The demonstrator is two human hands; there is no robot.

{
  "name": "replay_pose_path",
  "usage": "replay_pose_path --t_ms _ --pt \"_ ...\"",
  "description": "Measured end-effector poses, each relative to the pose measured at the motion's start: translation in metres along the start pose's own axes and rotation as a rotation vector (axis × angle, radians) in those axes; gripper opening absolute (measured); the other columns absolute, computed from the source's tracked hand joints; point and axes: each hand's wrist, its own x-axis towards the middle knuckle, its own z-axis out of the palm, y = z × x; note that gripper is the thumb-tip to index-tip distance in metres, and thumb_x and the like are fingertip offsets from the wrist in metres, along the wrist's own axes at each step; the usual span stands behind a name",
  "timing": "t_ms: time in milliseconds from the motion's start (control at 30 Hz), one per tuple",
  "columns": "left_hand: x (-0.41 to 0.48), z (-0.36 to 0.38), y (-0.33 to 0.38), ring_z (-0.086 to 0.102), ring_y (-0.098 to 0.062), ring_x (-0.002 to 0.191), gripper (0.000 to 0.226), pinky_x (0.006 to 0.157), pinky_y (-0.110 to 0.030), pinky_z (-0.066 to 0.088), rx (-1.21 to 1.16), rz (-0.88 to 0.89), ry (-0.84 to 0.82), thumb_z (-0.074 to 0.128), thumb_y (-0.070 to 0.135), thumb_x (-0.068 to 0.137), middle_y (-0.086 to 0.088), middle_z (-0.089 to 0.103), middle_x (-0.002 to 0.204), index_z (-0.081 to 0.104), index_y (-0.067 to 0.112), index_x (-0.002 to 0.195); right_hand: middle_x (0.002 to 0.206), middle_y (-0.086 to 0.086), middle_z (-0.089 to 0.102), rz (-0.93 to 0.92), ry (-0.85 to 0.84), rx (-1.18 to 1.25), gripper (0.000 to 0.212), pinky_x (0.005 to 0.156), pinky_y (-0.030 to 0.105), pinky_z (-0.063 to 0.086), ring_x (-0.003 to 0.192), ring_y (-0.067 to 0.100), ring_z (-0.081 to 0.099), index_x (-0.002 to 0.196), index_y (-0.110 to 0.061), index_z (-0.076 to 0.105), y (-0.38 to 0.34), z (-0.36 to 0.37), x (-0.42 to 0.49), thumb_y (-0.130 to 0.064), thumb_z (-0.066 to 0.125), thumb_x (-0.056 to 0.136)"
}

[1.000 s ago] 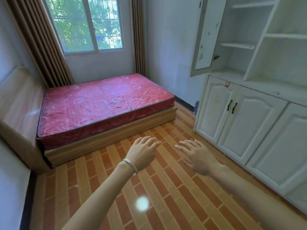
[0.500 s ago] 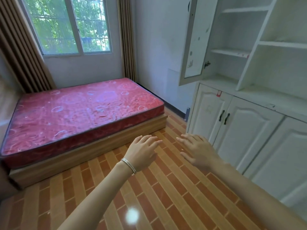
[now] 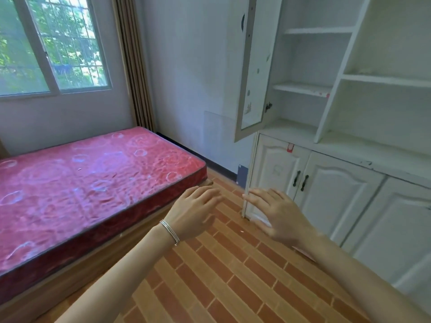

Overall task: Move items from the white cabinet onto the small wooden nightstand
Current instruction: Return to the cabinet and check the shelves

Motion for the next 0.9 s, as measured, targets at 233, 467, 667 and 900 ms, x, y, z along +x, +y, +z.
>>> replay_pose_path --t_ms 233,467,667,900 --pt "0.037 0.045 -0.054 0.047 -0.019 0.124 0.054 0.101 -0.039 0.04 -0.076 0.0 0.012 0.063 0.034 0.082 0.003 0.053 0.133 0.048 0.025 0.133 0.132 0.002 0.053 0.028 -0.059 -0.008 0.052 0.101 0.039 0.036 0.119 0.018 0.049 0.133 -0.024 0.041 0.034 0.037 0.041 -0.048 0.038 0.087" --pt "0.101 0.106 -0.115 0.045 -0.016 0.125 0.05 0.102 -0.037 0.038 -0.038 -0.001 -0.049 0.046 0.041 0.085 0.007 0.051 0.135 0.046 0.029 0.133 0.133 0.0 0.052 0.063 -0.082 0.008 0.052 0.099 0.037 0.038 0.119 0.018 0.05 0.132 -0.027 0.042 0.106 0.092 0.108 -0.05 0.041 0.086" --pt "0.204 0.13 -0.177 0.045 -0.018 0.126 0.05 0.103 -0.041 0.039 -0.019 -0.02 -0.014 0.057 0.034 0.086 0.004 0.051 0.136 0.045 0.029 0.134 0.133 -0.001 0.052 0.065 -0.052 -0.026 0.053 0.098 0.029 0.031 0.119 0.016 0.05 0.134 -0.028 0.041 0.196 0.105 0.196 -0.051 0.038 0.086" --pt "0.292 0.159 -0.234 0.04 -0.023 0.13 0.052 0.104 -0.045 0.036 -0.011 0.001 -0.007 0.048 0.034 0.088 -0.001 0.045 0.142 0.04 0.025 0.139 0.131 0.002 0.054 0.092 -0.024 -0.041 0.052 0.098 0.03 0.029 0.119 0.018 0.051 0.131 -0.023 0.046 0.272 0.115 0.254 -0.049 0.038 0.087"
